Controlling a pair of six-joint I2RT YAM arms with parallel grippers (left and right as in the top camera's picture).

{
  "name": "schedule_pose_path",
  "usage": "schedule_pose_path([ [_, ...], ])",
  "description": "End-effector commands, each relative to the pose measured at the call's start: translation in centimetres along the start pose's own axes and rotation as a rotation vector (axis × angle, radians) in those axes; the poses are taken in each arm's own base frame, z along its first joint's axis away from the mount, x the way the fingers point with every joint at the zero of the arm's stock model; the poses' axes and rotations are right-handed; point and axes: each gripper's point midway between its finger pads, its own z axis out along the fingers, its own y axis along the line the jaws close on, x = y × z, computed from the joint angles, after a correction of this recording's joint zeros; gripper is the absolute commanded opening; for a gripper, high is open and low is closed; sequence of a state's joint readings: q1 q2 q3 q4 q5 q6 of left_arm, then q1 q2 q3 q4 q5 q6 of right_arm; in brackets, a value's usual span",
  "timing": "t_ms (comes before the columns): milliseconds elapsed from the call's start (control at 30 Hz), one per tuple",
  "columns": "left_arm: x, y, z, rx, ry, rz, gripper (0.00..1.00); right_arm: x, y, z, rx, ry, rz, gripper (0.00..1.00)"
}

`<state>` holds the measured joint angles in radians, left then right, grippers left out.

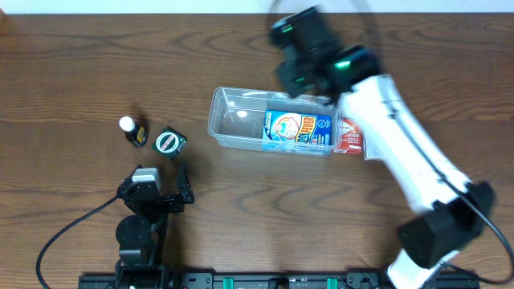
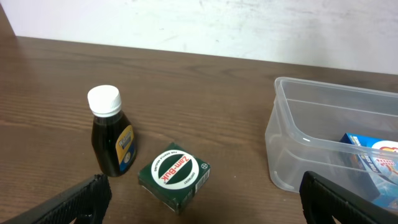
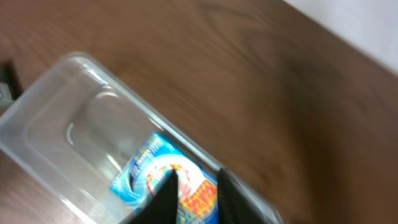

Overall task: Pack container
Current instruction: 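Move right gripper to the white-green Panadol box and grasp it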

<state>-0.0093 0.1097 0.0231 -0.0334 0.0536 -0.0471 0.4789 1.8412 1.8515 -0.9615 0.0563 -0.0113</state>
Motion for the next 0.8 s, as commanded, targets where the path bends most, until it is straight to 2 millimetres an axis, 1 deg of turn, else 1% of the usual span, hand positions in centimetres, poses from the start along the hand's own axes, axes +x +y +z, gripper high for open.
schedule_pose_path([
  [0,1.6,0.0,0.1,0.005,0.049,0.016,0.98,2.4,-4.8,-0.1,0.024,0.083,0.383,0.28],
  [67,1.6,0.1,0.1,0.005,0.049,0.016,0.98,4.3,-6.3,0.3,0.021,0.154,0.486,0.32],
  [100,1.6,0.1,0.1,0.005,0.049,0.016,0.98,5.4,-7.1,0.6,0.033,0.193,0.543,0.32],
  [167,1.6,0.1,0.1,0.005,0.049,0.016,0.98,7.6,-8.1,1.4,0.063,0.269,0.625,0.18],
  [233,1.6,0.1,0.1,0.005,0.049,0.016,0.98,9.7,-8.5,2.8,0.087,0.344,0.679,0.02],
  [333,1.6,0.1,0.1,0.005,0.049,0.016,0.98,12.6,-8.0,5.0,0.098,0.451,0.724,0.01],
  [433,1.6,0.1,0.1,0.005,0.049,0.016,0.98,15.2,-7.6,6.6,0.126,0.540,0.777,0.01],
  [533,1.6,0.1,0.1,0.004,0.049,0.015,0.98,17.0,-7.5,7.6,0.156,0.591,0.815,0.01],
  [567,1.6,0.1,0.1,0.005,0.049,0.016,0.98,17.3,-7.5,7.8,0.166,0.594,0.817,0.01],
  [667,1.6,0.1,0.1,0.005,0.049,0.016,0.98,17.5,-7.6,8.4,0.161,0.584,0.798,0.01],
  [767,1.6,0.1,0.1,0.005,0.049,0.016,0.98,17.0,-7.5,8.7,0.141,0.561,0.748,0.01],
])
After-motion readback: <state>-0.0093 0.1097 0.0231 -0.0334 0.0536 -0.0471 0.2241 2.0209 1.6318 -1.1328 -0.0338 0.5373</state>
